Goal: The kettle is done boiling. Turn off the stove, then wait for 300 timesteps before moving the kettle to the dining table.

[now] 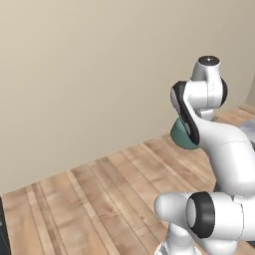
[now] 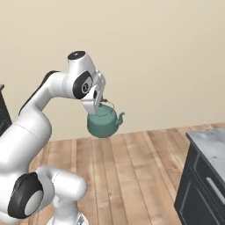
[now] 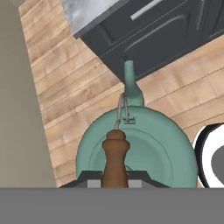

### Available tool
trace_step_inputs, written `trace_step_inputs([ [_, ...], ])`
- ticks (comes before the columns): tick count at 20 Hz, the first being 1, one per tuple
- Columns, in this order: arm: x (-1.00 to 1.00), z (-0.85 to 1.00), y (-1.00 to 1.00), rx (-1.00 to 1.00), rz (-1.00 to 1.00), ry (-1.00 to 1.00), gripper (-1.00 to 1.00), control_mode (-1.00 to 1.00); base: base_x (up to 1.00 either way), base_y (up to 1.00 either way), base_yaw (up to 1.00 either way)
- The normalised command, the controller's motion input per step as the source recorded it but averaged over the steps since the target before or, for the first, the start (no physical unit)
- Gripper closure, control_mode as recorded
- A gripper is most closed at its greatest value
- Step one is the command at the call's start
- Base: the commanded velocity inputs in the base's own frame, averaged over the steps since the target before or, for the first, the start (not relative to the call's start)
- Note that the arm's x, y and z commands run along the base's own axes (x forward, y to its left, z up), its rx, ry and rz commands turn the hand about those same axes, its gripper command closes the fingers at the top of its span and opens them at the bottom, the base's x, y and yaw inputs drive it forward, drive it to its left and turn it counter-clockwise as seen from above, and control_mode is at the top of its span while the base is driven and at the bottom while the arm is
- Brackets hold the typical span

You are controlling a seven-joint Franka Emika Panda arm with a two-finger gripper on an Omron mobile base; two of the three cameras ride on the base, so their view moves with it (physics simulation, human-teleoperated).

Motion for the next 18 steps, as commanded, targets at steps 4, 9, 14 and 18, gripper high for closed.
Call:
trace_step_inputs([
  [4,0.0,0.0,0.0,0.0,0.0,0.0,1.0,1.0,1.0,0.0,-0.32],
  [9,0.0,0.0,0.0,0.0,0.0,0.0,1.0,1.0,0.83,0.0,-0.39],
  [14,0.0,0.0,0.0,0.0,0.0,0.0,1.0,1.0,0.73,0.0,-0.43],
  [18,0.0,0.0,0.0,0.0,0.0,0.0,1.0,1.0,0.7,0.0,-0.44],
])
